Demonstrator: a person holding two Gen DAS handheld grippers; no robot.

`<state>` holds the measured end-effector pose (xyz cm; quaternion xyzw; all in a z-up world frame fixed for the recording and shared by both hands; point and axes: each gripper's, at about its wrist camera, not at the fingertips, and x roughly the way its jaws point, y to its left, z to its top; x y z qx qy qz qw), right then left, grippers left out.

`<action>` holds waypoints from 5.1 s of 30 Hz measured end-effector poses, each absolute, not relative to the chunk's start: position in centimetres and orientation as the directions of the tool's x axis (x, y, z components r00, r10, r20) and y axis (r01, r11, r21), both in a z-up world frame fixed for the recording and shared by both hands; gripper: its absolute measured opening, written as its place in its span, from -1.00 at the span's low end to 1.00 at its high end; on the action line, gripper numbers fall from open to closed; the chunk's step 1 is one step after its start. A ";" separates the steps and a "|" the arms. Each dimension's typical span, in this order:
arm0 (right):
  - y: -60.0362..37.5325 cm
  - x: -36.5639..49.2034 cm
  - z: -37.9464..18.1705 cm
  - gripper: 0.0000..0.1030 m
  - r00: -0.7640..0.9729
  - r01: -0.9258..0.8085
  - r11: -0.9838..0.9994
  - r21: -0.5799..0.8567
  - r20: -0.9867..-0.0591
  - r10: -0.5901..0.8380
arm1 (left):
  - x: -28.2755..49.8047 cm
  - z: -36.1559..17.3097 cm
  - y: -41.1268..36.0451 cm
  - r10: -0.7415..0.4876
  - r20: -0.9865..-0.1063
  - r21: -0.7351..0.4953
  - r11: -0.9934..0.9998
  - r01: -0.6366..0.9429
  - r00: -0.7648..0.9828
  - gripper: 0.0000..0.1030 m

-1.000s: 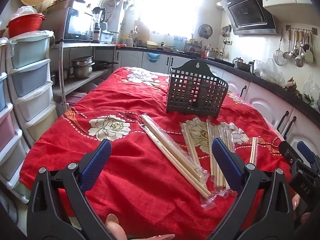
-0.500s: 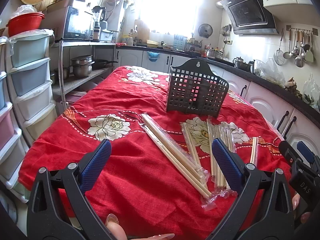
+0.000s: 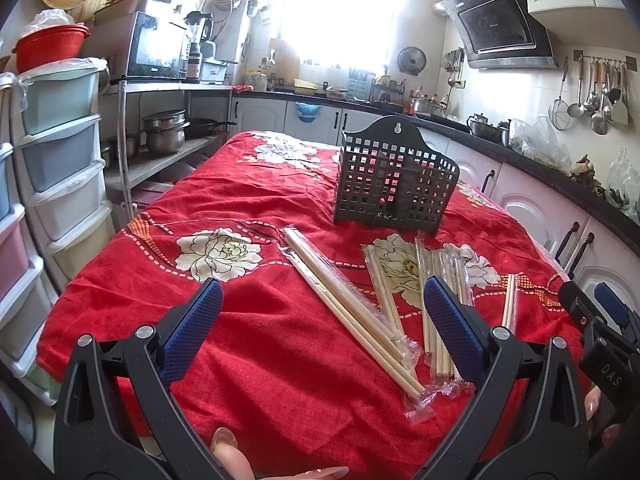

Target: Organize utensils

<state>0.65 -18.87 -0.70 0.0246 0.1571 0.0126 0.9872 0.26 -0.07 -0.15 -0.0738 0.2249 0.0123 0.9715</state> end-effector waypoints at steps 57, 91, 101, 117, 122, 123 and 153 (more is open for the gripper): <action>-15.4 12.8 -1.2 0.88 0.751 -0.257 0.964 0.072 -0.612 0.246 | 7.8 -0.6 4.9 -0.064 -0.581 -0.218 0.973 -0.079 0.812 0.80; -16.0 22.5 -4.3 -0.29 0.560 -0.243 0.948 0.207 -0.768 0.312 | 21.9 -4.3 8.7 -0.309 -0.777 -0.390 0.920 -0.034 0.549 0.56; -16.4 24.0 -4.9 -0.60 0.545 -0.231 0.947 0.224 -0.776 0.317 | 24.1 -5.0 10.0 -0.378 -0.776 -0.466 0.883 -0.055 0.504 0.18; -16.8 24.4 -4.4 -0.77 0.545 -0.237 0.936 0.260 -0.762 0.350 | 25.9 -5.4 8.7 -0.358 -0.817 -0.409 0.912 -0.017 0.451 -0.63; -16.7 24.2 -3.9 -0.87 0.545 -0.266 0.925 0.273 -0.748 0.378 | 26.0 -5.3 8.0 -0.327 -0.829 -0.366 0.930 0.000 0.454 -0.85; -16.7 24.2 -3.8 -0.89 0.544 -0.273 0.921 0.278 -0.745 0.386 | 26.0 -5.3 7.8 -0.323 -0.831 -0.359 0.933 0.008 0.453 -0.93; -17.7 23.1 -3.8 -0.40 0.514 -0.312 0.911 0.271 -0.758 0.402 | 21.3 3.7 4.4 -0.391 -0.668 -0.347 0.916 0.200 0.633 -0.96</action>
